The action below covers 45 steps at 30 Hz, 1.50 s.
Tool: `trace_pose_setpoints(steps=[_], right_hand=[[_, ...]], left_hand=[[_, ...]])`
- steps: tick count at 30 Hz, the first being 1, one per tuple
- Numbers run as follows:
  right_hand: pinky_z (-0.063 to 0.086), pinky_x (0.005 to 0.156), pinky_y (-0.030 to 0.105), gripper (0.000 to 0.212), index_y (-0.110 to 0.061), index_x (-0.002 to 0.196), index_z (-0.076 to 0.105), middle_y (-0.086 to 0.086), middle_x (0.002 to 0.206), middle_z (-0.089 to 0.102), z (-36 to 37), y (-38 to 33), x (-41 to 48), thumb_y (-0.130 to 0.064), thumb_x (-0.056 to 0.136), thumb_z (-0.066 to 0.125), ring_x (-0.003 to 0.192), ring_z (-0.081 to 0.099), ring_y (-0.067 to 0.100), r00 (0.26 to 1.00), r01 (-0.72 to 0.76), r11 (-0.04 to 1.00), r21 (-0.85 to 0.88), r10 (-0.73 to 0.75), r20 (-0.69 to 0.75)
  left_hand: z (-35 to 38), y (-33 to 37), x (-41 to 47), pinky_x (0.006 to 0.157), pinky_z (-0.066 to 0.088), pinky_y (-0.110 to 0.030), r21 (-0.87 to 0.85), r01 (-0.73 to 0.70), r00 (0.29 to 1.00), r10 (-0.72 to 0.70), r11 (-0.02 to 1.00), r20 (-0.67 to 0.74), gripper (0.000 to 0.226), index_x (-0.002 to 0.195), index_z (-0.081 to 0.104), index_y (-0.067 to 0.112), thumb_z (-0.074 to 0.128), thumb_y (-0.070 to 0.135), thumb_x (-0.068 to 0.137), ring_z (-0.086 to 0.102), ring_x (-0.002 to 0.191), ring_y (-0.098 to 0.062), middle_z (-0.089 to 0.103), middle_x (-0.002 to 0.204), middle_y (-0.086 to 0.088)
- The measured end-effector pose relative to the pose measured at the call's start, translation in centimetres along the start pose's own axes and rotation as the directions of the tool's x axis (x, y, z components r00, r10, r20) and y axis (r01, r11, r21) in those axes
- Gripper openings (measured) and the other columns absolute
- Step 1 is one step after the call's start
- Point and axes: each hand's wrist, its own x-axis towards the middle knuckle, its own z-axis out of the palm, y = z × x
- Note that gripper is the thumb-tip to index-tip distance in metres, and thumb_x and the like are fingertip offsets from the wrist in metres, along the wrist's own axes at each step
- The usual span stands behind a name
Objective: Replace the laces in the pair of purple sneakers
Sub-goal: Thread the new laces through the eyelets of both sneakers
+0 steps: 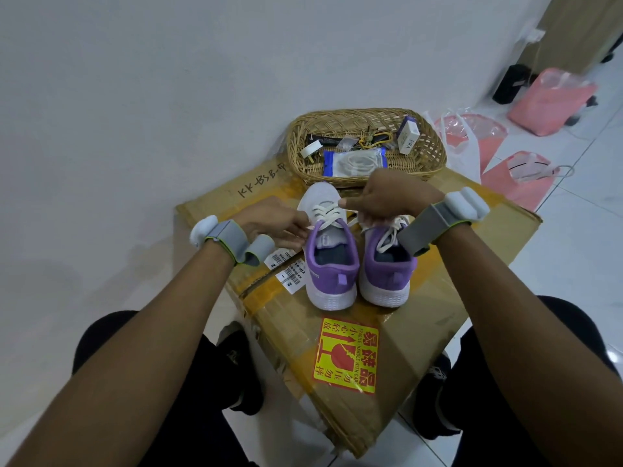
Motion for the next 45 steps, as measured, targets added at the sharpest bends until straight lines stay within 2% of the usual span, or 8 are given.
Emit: trace_pose_setpoints(steps=[5, 10, 16, 23, 32, 35, 38, 45], right_hand=[[0.055, 0.072, 0.035, 0.054, -0.003, 0.084, 0.073, 0.012, 0.081, 0.074, 2.9, -0.3, 1.1, -0.054, 0.091, 0.057, 0.069, 0.064, 0.025, 0.986, -0.162, 0.984, 0.070, 0.159, 0.047], [0.048, 0.063, 0.032, 0.026, -0.008, 0.074, 0.069, 0.012, 0.076, 0.068, 2.8, 0.3, 1.5, -0.029, 0.088, 0.070, 0.067, 0.061, 0.020, 0.982, 0.027, 0.947, 0.321, 0.036, -0.187], [0.046, 0.055, 0.015, 0.027, 0.001, 0.099, 0.066, -0.001, 0.073, 0.064, 2.9, 0.1, 1.2, -0.021, 0.102, 0.051, 0.053, 0.054, 0.001, 0.931, 0.313, 0.824, 0.472, -0.169, -0.323], [0.034, 0.060, 0.028, 0.031, -0.019, 0.085, 0.061, -0.008, 0.064, 0.059, 3.3, 0.7, 1.8, -0.037, 0.102, 0.044, 0.059, 0.054, 0.009, 0.922, 0.192, 0.973, 0.128, -0.134, -0.363], [0.013, 0.048, 0.026, 0.040, -0.013, 0.059, 0.041, -0.003, 0.046, 0.030, 2.2, -1.1, 0.7, -0.018, 0.098, 0.044, 0.039, 0.017, 0.012, 0.978, -0.083, 0.758, 0.647, -0.063, 0.199], [0.009, 0.048, 0.027, 0.032, -0.011, 0.064, 0.045, -0.005, 0.047, 0.028, 2.0, -1.2, 0.7, -0.020, 0.095, 0.042, 0.043, 0.013, 0.011, 0.958, -0.125, 0.679, 0.724, -0.107, 0.266], [0.014, 0.043, 0.023, 0.033, -0.010, 0.066, 0.047, -0.005, 0.047, 0.030, 1.8, -1.0, 0.7, -0.025, 0.095, 0.045, 0.042, 0.016, 0.011, 0.965, -0.123, 0.696, 0.708, -0.083, 0.249], [0.027, 0.050, 0.026, 0.048, -0.006, 0.061, 0.054, 0.005, 0.052, 0.038, -0.4, 2.2, 0.5, -0.043, 0.088, 0.068, 0.045, 0.031, 0.016, 0.985, 0.078, 0.942, 0.325, -0.024, -0.168]], left_hand=[[0.8, 0.3, 0.9, 0.067, 0.063, -0.031, -0.220, -0.077, 0.996, 0.063, 0.973, -0.068, 0.011, 0.097, 0.068, 0.003, 0.071, 0.009, 0.088, 0.071, 0.065, -0.019, 0.071, 0.085, -0.013], [2.6, 0.4, 1.2, 0.064, 0.050, -0.030, 0.060, -0.304, 0.937, 0.310, 0.951, -0.160, 0.022, 0.106, 0.072, -0.002, 0.054, 0.008, 0.098, 0.056, 0.071, -0.019, 0.068, 0.090, -0.005], [3.5, 1.2, 0.1, 0.077, 0.045, -0.029, 0.280, -0.524, 0.850, 0.517, 0.804, 0.105, 0.028, 0.109, 0.068, 0.012, 0.045, 0.002, 0.097, 0.056, 0.087, -0.017, 0.065, 0.103, -0.012], [1.1, 1.2, -0.9, 0.054, 0.041, -0.011, 0.275, -0.556, 0.818, 0.574, 0.784, 0.018, 0.015, 0.108, 0.067, 0.013, 0.060, 0.008, 0.096, 0.056, 0.056, 0.007, 0.070, 0.081, 0.000], [0.6, 0.3, 0.4, 0.070, 0.039, -0.028, 0.694, -0.533, 0.699, 0.715, 0.484, 0.038, 0.024, 0.109, 0.075, 0.016, 0.067, 0.032, 0.094, 0.054, 0.079, -0.015, 0.062, 0.099, -0.006], [0.8, 0.1, 0.4, 0.068, 0.048, -0.036, 0.509, -0.638, 0.707, 0.702, 0.578, 0.089, 0.020, 0.100, 0.075, 0.020, 0.070, 0.037, 0.092, 0.059, 0.076, -0.024, 0.068, 0.092, -0.003], [0.6, 0.5, -0.5, 0.067, 0.044, -0.016, 0.361, -0.625, 0.761, 0.643, 0.692, 0.086, 0.011, 0.092, 0.075, 0.020, 0.068, 0.028, 0.094, 0.056, 0.071, 0.003, 0.067, 0.079, 0.018], [-4.9, 0.9, -0.9, 0.067, 0.053, -0.033, -0.170, -0.378, 0.919, 0.390, 0.910, 0.048, 0.031, 0.077, 0.058, 0.010, 0.049, 0.021, 0.104, 0.059, 0.063, -0.016, 0.058, 0.069, -0.004]])
